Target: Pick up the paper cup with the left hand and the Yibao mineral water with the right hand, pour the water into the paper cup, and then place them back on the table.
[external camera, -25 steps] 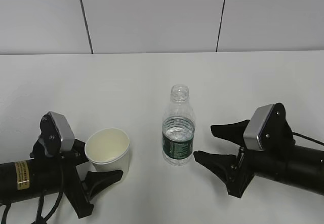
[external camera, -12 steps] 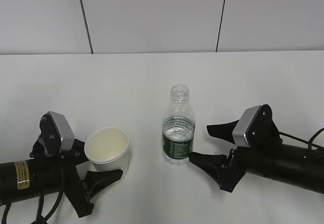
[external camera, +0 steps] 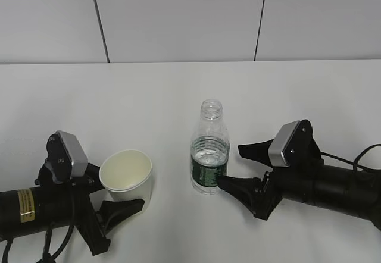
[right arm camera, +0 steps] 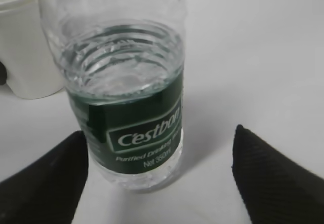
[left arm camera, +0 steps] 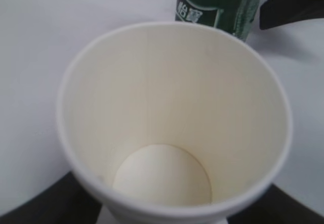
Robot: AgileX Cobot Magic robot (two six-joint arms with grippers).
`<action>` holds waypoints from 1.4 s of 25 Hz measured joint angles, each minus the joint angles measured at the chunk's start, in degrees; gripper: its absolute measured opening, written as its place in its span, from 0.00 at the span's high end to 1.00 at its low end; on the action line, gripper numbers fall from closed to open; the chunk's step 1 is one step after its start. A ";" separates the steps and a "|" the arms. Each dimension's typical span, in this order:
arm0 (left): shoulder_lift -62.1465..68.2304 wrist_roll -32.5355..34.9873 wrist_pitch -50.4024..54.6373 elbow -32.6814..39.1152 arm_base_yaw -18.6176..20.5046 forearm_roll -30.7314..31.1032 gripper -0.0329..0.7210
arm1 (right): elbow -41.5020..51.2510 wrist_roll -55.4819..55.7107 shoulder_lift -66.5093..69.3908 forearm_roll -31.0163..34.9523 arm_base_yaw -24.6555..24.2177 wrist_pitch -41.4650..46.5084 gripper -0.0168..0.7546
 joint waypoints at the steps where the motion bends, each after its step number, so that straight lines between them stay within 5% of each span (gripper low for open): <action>1: 0.00 0.00 0.00 0.00 0.00 0.00 0.34 | 0.00 0.00 0.00 -0.15 0.00 0.00 0.11; 23: 0.00 0.00 0.00 0.00 0.00 -0.22 0.34 | -5.74 4.71 0.00 -8.95 0.00 0.53 0.12; 35: 0.00 0.00 0.00 0.00 0.00 -0.22 0.34 | -7.98 4.79 1.39 -5.57 3.25 3.26 0.14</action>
